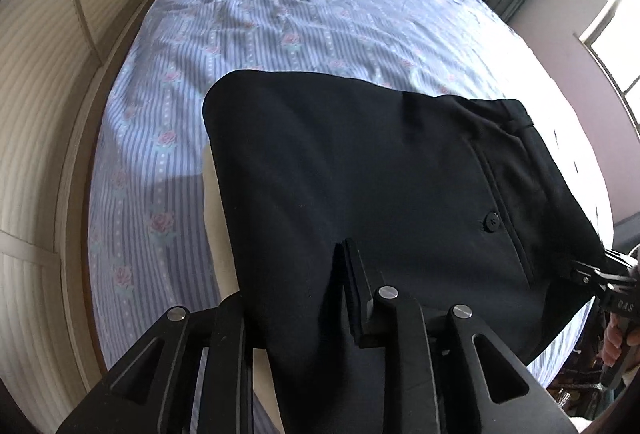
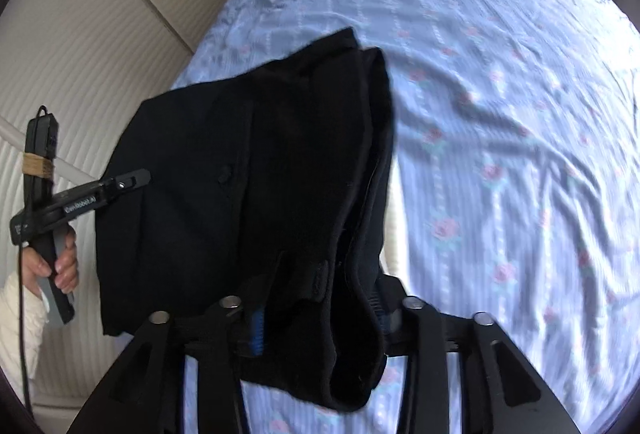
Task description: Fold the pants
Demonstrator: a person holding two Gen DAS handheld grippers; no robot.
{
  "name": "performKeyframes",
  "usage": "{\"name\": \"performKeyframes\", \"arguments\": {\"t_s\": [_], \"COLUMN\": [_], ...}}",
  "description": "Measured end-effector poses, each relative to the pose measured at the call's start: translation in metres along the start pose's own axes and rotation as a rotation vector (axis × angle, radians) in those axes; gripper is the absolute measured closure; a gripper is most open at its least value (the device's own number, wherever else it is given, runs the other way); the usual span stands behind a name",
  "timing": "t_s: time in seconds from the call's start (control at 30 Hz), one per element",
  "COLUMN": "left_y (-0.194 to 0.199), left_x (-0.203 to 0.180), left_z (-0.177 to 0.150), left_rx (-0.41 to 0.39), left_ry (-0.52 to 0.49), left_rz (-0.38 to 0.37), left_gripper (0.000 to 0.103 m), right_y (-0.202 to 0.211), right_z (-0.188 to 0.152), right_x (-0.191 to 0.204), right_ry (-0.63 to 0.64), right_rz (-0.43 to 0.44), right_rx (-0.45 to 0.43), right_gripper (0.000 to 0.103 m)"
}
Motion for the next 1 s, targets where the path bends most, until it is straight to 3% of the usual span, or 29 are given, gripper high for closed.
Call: {"name": "performKeyframes", "arguments": {"t_s": [0.17, 0.23, 0.37, 0.43, 0.53, 0.6, 0.67, 0.77, 0.87, 1.0], "left_y": [0.004, 0.009, 0.037, 0.055, 0.088, 0.113, 0.137, 0.164, 0.193, 0.218], "left_x": [-0.008, -0.006, 0.006, 0.003, -0.019, -0.046, -0.074, -0.120, -0.186, -0.263], "left_z": [-0.004, -0.007, -0.016, -0.021, -0.030, -0.035, -0.038, -0.040, -0.045, -0.057], "left_rx": [0.008, 0.025, 0.035, 0.029, 0.023, -0.009, -0.041, -0.091, -0.151, -0.195], "left_ry": [-0.055, -0.061, -0.084, -0.086, -0.135, -0.135, -0.110, -0.085, -0.097, -0.097], "left_rz": [0.081, 0.147, 0.348, 0.396, 0.457, 0.444, 0.416, 0.390, 0.371, 0.343], "left_gripper": [0.071, 0.050, 0.035, 0.034, 0.030, 0.027, 0.021, 0.017, 0.011, 0.008], "right_y": [0.012, 0.017, 0.030, 0.041, 0.064, 0.087, 0.112, 0.159, 0.212, 0.278], "right_z": [-0.008, -0.011, -0.015, -0.017, -0.022, -0.027, -0.032, -0.040, -0.048, -0.060], "right_x": [-0.023, -0.031, -0.040, -0.045, -0.049, -0.054, -0.062, -0.077, -0.097, -0.130], "right_ry": [0.068, 0.068, 0.108, 0.146, 0.160, 0.155, 0.146, 0.137, 0.157, 0.182], "right_rz": [-0.107, -0.131, -0.208, -0.261, -0.254, -0.232, -0.203, -0.159, -0.161, -0.166], "right_rx": [0.002, 0.011, 0.005, -0.008, -0.034, -0.055, -0.070, -0.109, -0.170, -0.226], "right_gripper": [0.052, 0.050, 0.048, 0.048, 0.048, 0.047, 0.039, 0.035, 0.024, 0.020]}}
Point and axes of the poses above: each gripper's, at about its wrist camera, not at the fingertips, and y roughly against the way its jaws point, x to its left, z to its top, the point moved 10 cm from there along -y, roughly the way its jaws point, and after that the axes turned 3 degrees about -x, right-handed, at the moved point
